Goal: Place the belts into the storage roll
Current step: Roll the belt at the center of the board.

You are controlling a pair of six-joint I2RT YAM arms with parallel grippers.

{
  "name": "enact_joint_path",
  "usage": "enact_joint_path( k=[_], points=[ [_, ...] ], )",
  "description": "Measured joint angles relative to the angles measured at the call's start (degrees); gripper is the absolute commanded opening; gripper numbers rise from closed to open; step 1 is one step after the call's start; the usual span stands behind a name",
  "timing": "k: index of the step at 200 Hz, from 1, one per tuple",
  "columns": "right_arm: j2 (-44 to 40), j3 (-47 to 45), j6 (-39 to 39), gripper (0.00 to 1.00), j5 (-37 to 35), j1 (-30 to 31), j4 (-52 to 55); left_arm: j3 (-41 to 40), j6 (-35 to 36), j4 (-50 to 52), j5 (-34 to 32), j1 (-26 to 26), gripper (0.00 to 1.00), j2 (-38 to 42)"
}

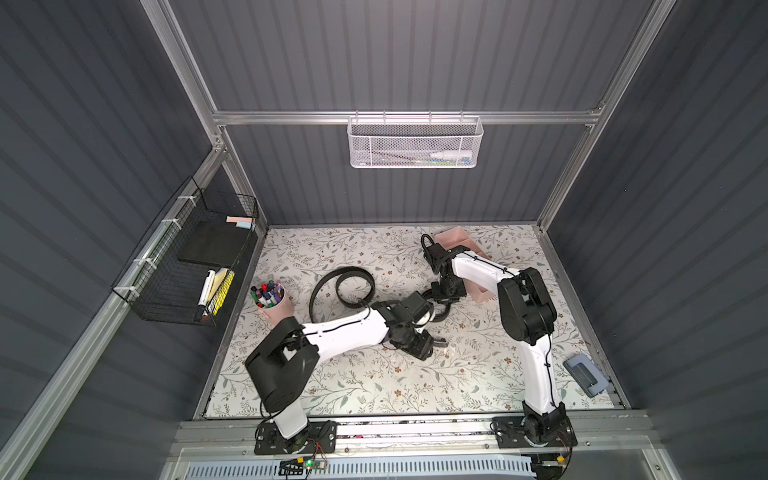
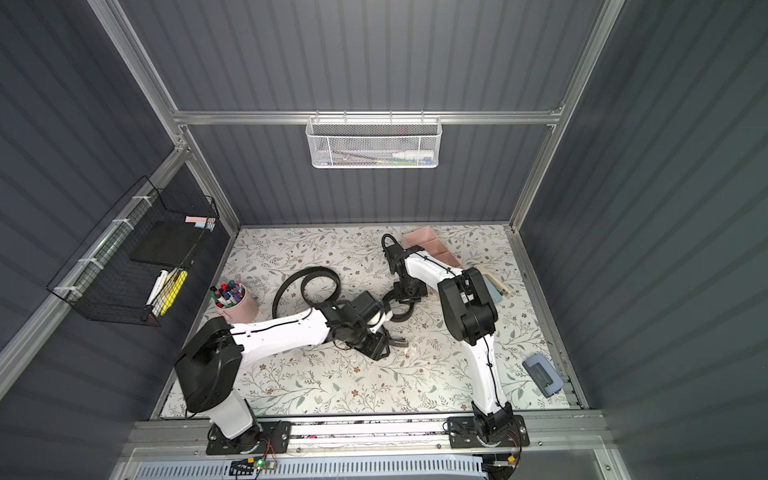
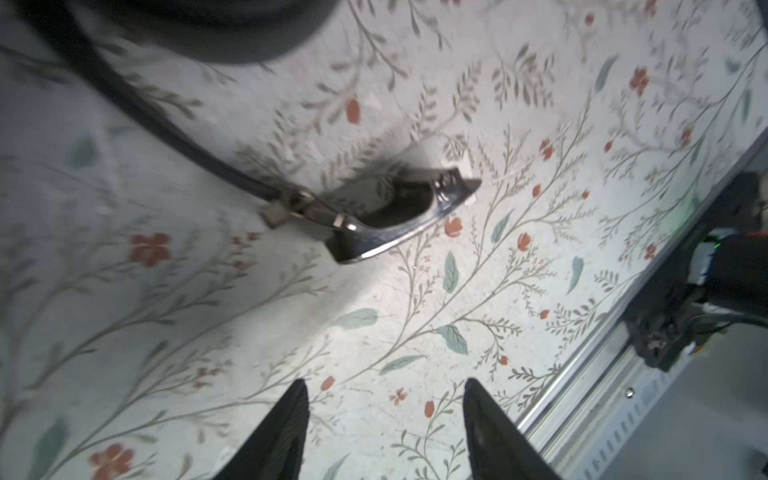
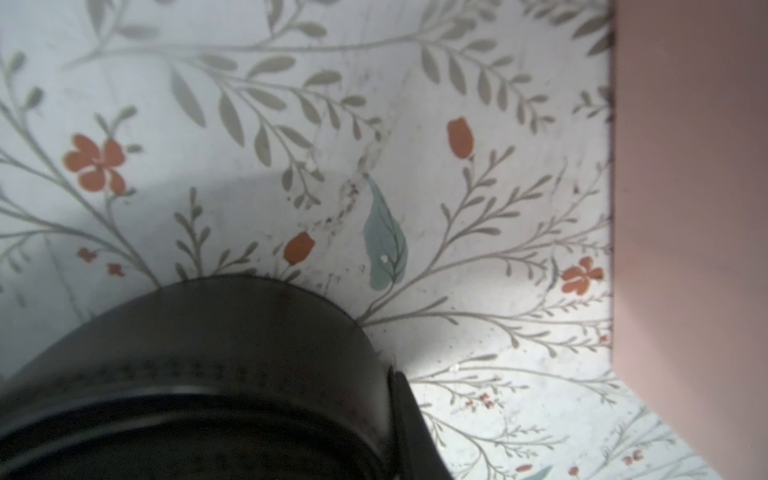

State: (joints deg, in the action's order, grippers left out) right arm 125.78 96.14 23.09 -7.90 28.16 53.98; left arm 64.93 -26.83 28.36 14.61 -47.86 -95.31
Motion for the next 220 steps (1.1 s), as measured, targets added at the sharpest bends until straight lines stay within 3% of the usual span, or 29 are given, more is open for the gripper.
enact_joint_path(
  k=[29,80,129,220],
  points=[
    [-0.11,-0.15,0.35,0.04,0.13,0.00,-0.15,1.73,0.31,-0.02,1.40,6.84,0.60,-0.04],
    [-0.13,-0.20,0.48,0.04,0.15,0.00,-0.15,8.68,-0.46,-5.51,7.80,13.51,0.60,-13.44],
    [-0.13,-0.11,0.48,0.04,0.15,0.00,-0.11,13.79,-2.01,-9.09,12.02,13.62,0.60,-20.33],
    [0.17,0.46,0.48,0.04,0.57,-0.31,0.13,17.09,-8.35,-7.65,8.44,11.76,0.57,-22.93]
  ],
)
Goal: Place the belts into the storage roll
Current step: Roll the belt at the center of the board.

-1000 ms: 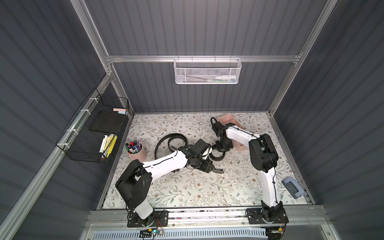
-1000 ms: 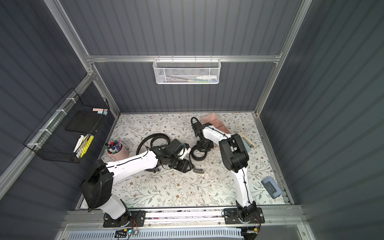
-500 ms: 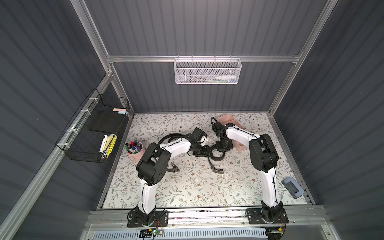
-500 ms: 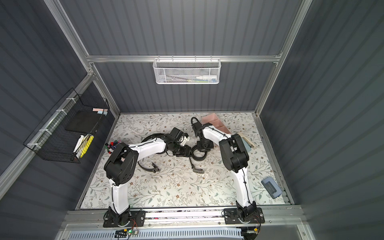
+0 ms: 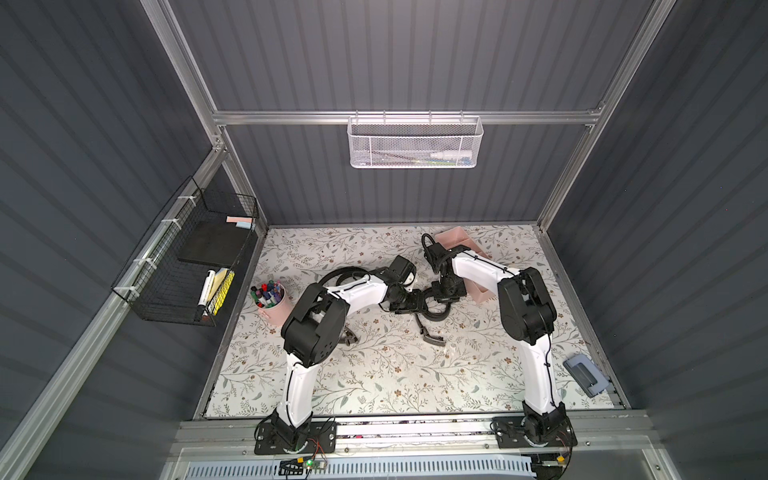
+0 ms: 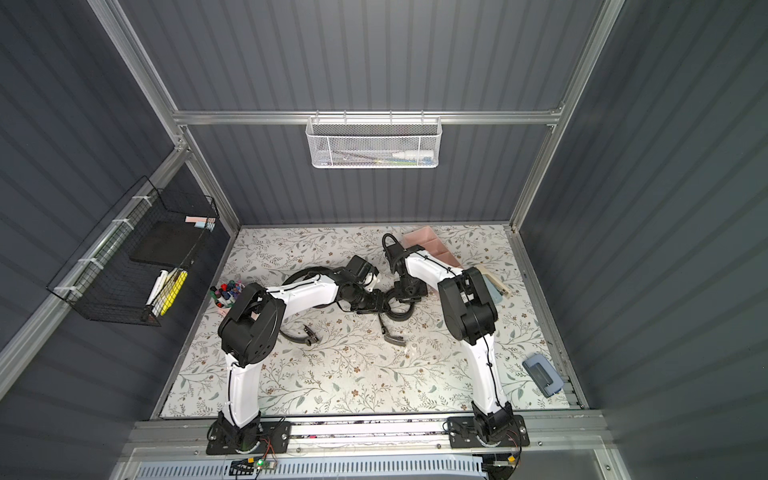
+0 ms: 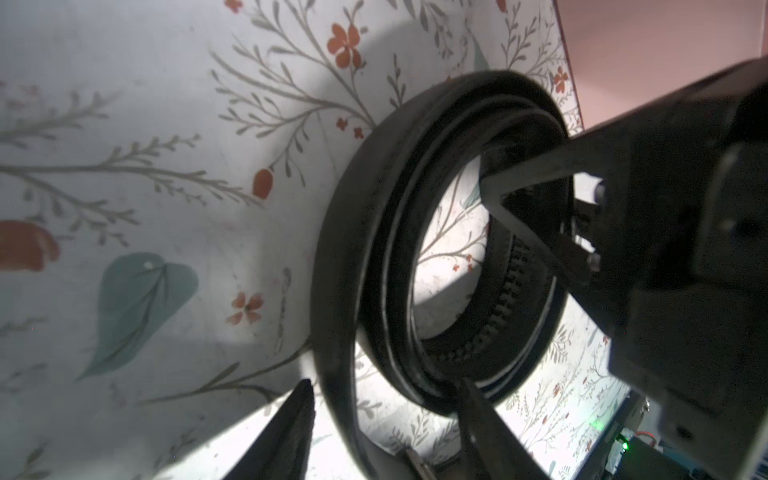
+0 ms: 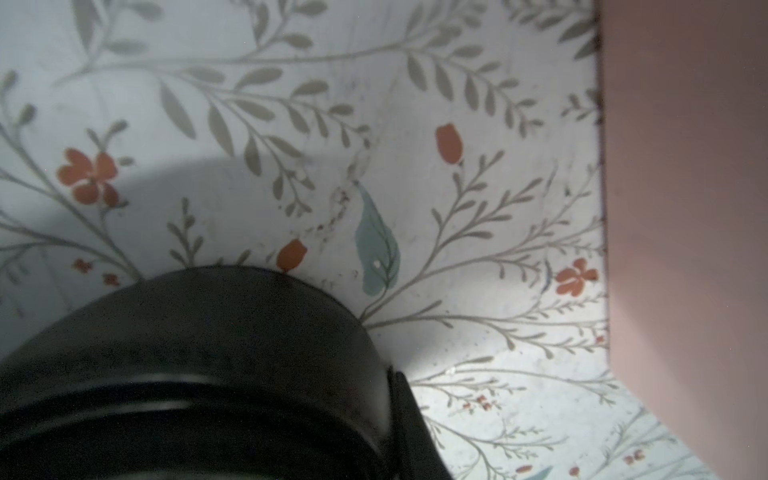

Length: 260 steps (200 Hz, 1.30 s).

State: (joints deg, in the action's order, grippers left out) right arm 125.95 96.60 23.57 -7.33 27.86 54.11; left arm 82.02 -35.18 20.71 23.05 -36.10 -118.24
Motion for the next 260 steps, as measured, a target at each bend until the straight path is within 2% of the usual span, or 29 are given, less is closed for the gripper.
enact_joint_path(
  k=[41,85,112,147,197,222,260],
  points=[
    [0.00,-0.04,-0.09,0.04,0.04,-0.02,-0.11,0.11,-4.42,-0.85,-3.80,-3.28,0.56,-0.11],
    [0.00,-0.07,-0.44,0.04,0.35,0.00,-0.22,-0.22,-5.33,-0.26,-4.24,-2.69,0.57,0.22],
    [0.00,-0.13,-0.48,0.04,0.90,0.02,-0.66,2.03,-3.37,3.69,-4.24,-1.18,0.58,0.22],
    [0.00,-0.15,-0.66,0.04,1.11,-0.02,-0.72,10.32,0.48,9.09,-4.24,1.38,0.58,-1.46],
    [-0.02,-0.35,-0.87,0.04,1.36,-0.20,-0.92,19.52,5.84,14.23,-3.74,3.41,0.58,-9.18],
    [-0.11,-0.52,-0.96,0.04,1.70,-0.42,-1.11,21.64,7.08,15.43,-1.66,3.28,0.58,-12.59],
    [-0.17,-0.61,-1.09,0.04,2.10,-0.61,-1.31,23.12,7.78,16.28,-1.20,3.26,0.58,-13.22]
  ],
)
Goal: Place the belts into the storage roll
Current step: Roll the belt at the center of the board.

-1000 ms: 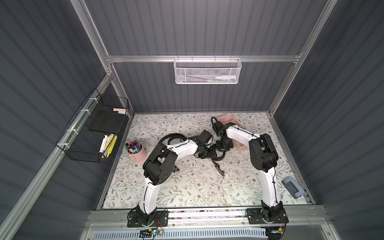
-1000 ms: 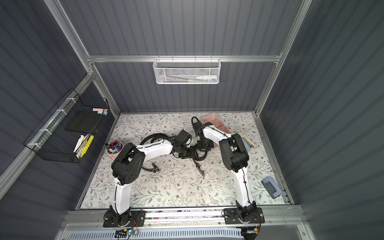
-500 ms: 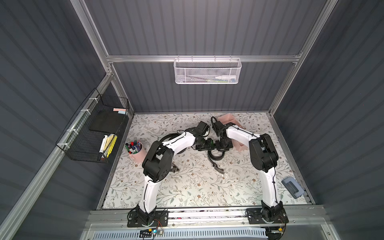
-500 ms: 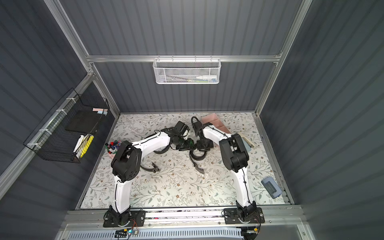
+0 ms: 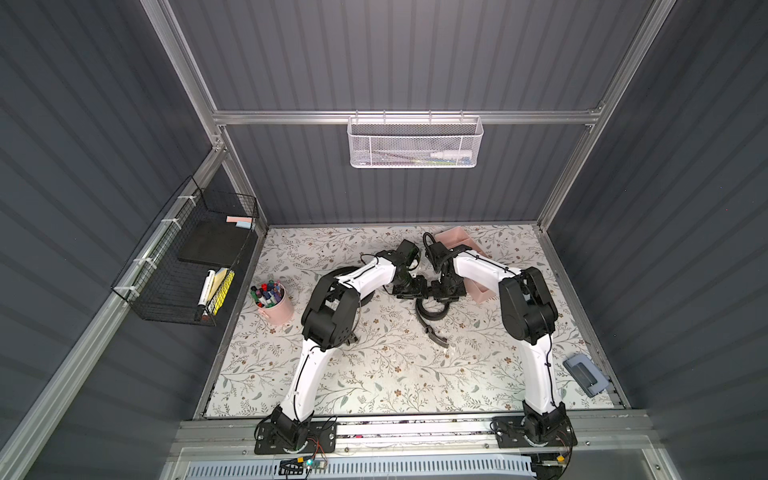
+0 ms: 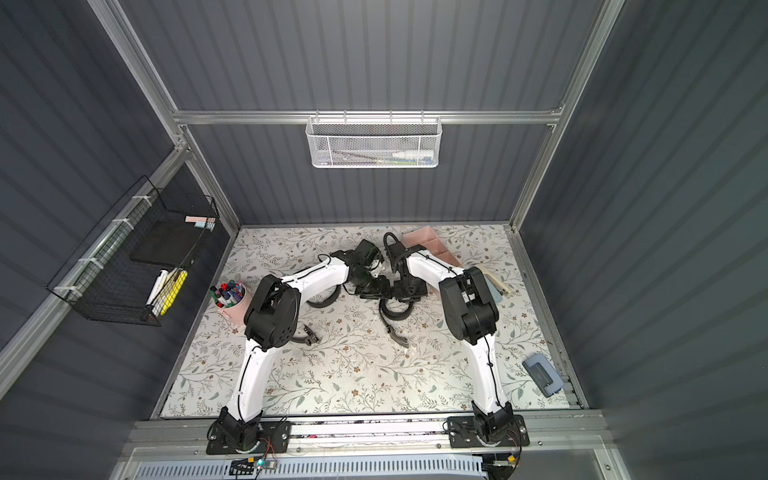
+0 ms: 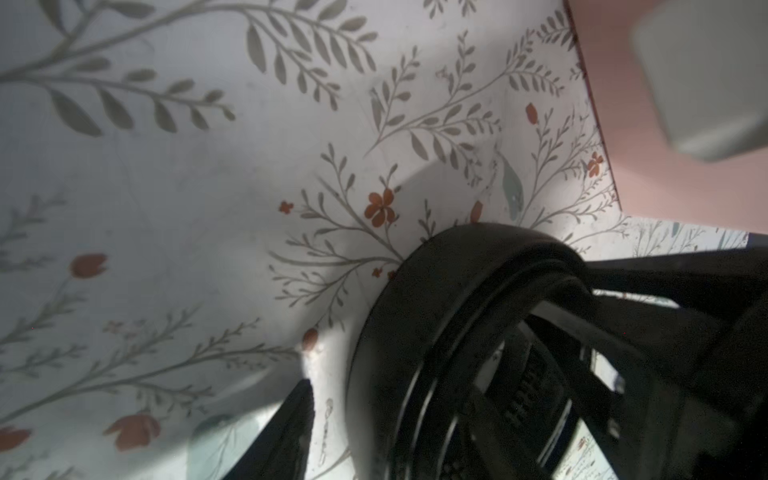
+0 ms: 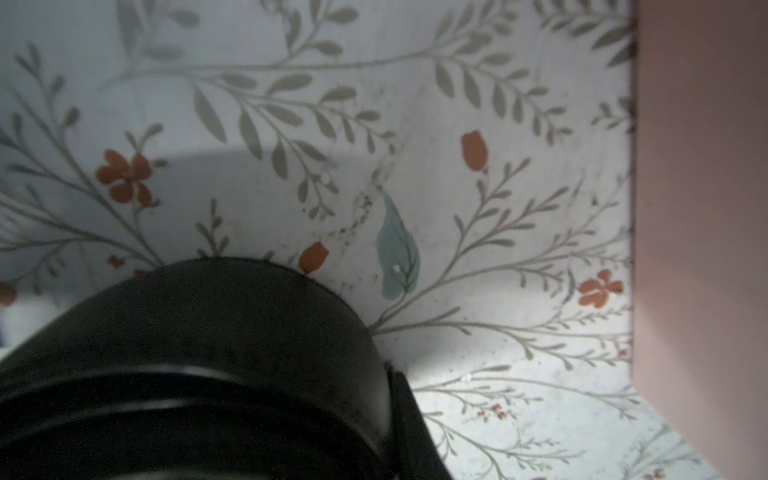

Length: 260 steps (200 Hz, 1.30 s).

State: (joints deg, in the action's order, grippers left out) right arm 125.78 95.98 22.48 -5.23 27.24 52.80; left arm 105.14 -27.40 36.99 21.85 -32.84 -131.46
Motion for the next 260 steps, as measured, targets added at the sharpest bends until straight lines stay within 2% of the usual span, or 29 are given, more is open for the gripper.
enact_joint_path(
  k=[39,97,128,155,166,181,194,216,225,260],
  points=[
    [-0.02,-0.02,-0.24,0.04,0.42,-0.22,-0.11,3.37,0.81,2.21,-1.55,-0.48,0.54,-2.03],
    [-1.36,-2.21,-0.46,0.04,3.08,-1.22,-2.32,12.35,3.69,11.45,-12.11,-3.43,0.50,-6.01],
    [-2.47,-4.11,-0.52,0.04,4.50,-1.77,-4.33,13.92,4.55,13.75,-15.50,-4.22,0.48,-6.73],
    [-3.41,-5.64,-0.79,0.03,5.84,-2.29,-6.29,15.23,5.09,14.91,-16.41,-5.05,0.28,-7.41],
    [-3.65,-6.05,-0.98,0.04,6.69,-2.69,-7.28,16.48,5.09,15.47,-16.68,-5.44,0.17,-8.02],
    [-4.15,-6.82,-1.05,0.11,7.37,-2.86,-8.59,17.03,5.81,15.58,-17.53,-5.60,0.09,-8.31],
    [-4.68,-7.65,-1.14,0.21,7.65,-2.97,-9.53,17.03,5.49,15.61,-18.10,-5.79,0.05,-8.31],
    [-6.67,-10.45,-1.27,0.47,7.56,-3.28,-12.02,17.03,5.49,15.74,-19.69,-6.23,0.04,-8.31],
    [-8.48,-12.57,-0.39,0.54,7.30,-3.52,-13.22,17.03,5.51,15.82,-20.65,-6.51,0.04,-8.26],
    [-21.90,-21.33,-1.27,0.58,8.04,-4.07,-17.53,16.92,5.77,16.28,-24.35,-7.04,0.03,-8.00]
  ],
)
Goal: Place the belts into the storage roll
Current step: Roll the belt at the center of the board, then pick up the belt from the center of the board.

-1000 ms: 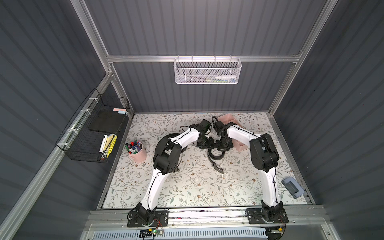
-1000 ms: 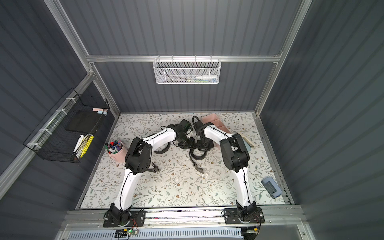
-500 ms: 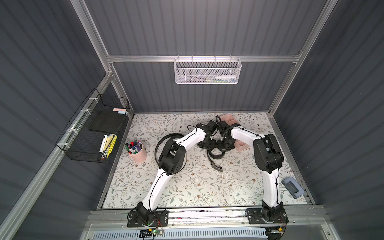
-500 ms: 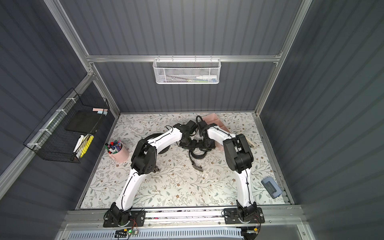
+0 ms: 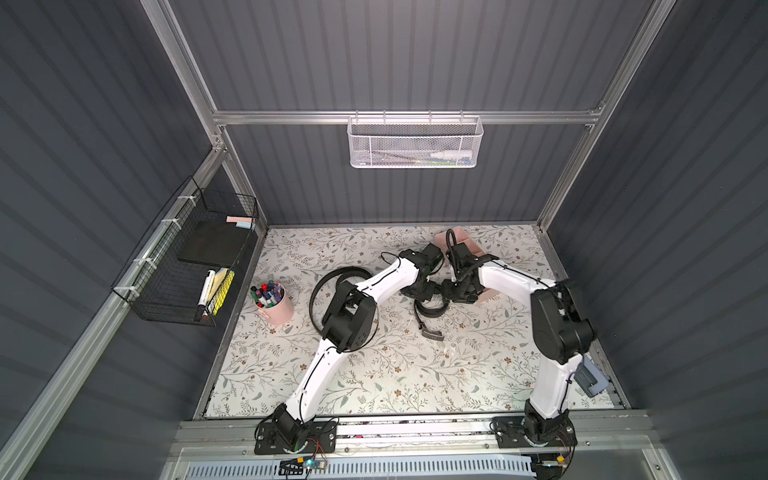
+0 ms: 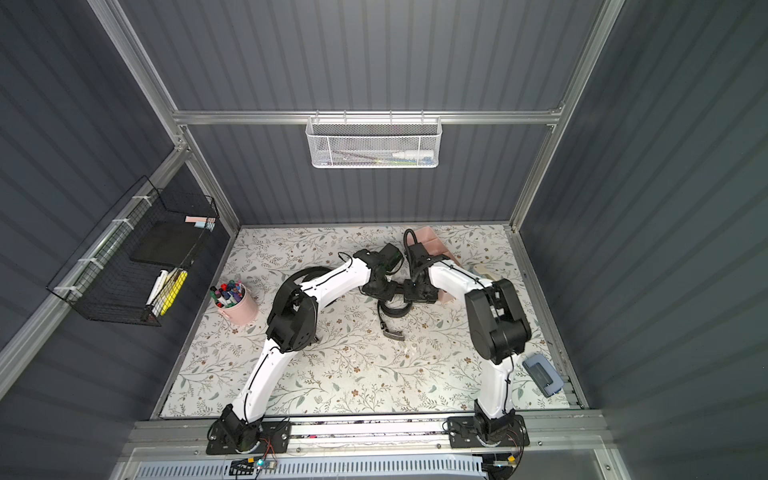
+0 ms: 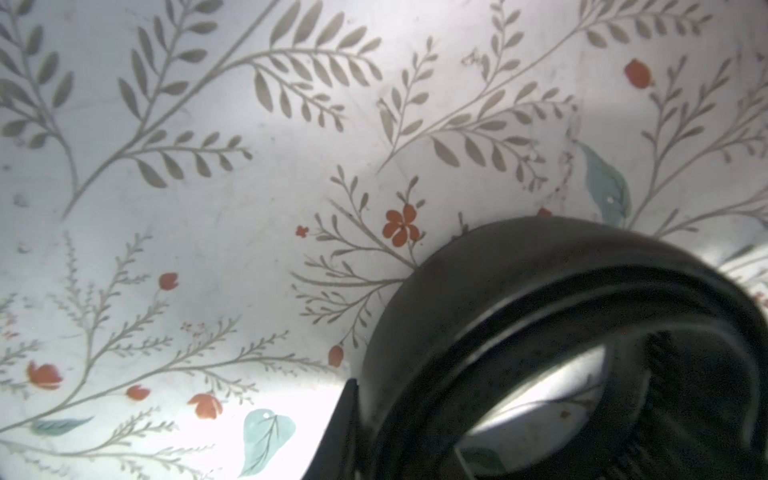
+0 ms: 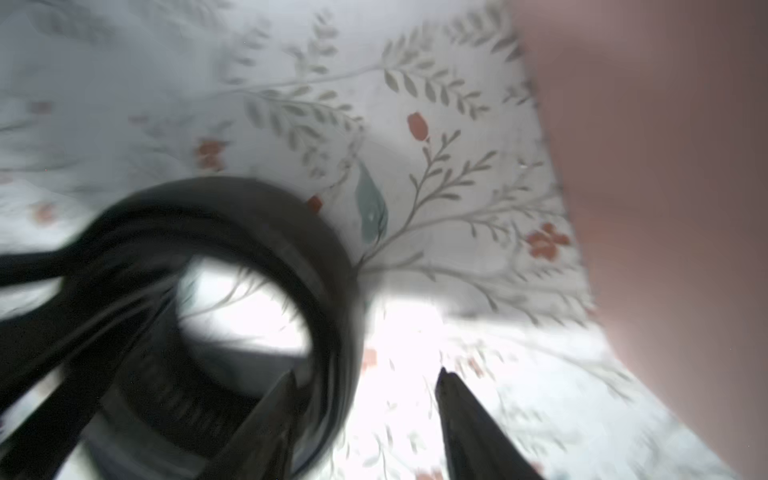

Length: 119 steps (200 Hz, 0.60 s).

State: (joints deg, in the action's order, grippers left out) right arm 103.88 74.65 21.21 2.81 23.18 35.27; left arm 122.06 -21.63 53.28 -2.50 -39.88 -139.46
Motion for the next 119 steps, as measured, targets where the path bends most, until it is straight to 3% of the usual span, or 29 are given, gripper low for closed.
enact_joint_path(
  k=[50,93,119],
  points=[
    [-18.01,-14.91,-2.56,0.58,8.50,-0.31,-14.86,-2.89,0.79,1.38,-2.34,-0.20,0.03,1.90],
    [-18.84,-22.49,-6.86,0.58,20.85,0.04,-21.59,-4.11,3.26,4.57,-4.63,-0.20,0.03,3.28],
    [-18.51,-23.04,-14.23,0.59,24.48,4.37,-25.22,-3.85,3.87,6.91,-5.33,-0.15,0.03,3.43]
  ],
)
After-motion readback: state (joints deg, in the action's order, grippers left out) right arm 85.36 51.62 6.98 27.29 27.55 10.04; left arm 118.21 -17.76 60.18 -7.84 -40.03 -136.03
